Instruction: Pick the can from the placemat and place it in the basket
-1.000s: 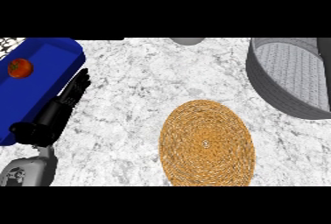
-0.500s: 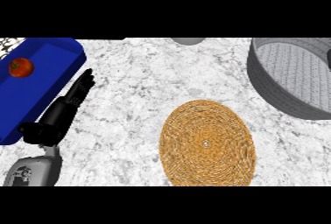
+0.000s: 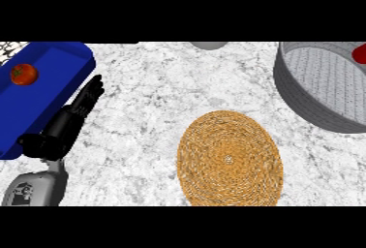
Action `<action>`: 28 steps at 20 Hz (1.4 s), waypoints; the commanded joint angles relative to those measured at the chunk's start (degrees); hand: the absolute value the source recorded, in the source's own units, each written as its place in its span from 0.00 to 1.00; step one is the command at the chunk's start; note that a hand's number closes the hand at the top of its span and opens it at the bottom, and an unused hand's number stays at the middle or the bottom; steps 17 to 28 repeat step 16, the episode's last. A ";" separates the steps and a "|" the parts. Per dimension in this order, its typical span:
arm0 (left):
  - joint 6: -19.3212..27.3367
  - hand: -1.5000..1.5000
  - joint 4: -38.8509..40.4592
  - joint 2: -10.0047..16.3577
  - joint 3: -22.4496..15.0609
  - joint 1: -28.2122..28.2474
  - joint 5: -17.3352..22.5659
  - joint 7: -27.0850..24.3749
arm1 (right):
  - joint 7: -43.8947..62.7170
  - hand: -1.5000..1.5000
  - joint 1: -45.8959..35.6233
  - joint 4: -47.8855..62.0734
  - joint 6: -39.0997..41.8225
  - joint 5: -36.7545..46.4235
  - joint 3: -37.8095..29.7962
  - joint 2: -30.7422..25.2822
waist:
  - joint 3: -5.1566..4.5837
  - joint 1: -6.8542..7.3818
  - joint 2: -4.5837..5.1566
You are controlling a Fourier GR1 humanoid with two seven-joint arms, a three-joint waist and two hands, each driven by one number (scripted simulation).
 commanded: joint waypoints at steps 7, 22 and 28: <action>-1.02 0.50 0.20 0.86 1.49 -0.32 1.21 0.03 | -9.40 0.00 -2.91 0.15 -1.83 -8.37 -1.17 -0.76 | -0.02 0.01 -0.10; -0.57 0.50 -1.93 0.33 1.05 2.67 0.65 0.17 | -9.14 0.00 2.71 -10.58 0.95 -21.31 -7.64 -1.75 | -0.04 -1.11 -0.59; -0.57 0.50 -1.93 0.33 1.05 2.67 0.65 0.17 | -9.14 0.00 2.71 -10.58 0.95 -21.31 -7.64 -1.75 | -0.04 -1.11 -0.59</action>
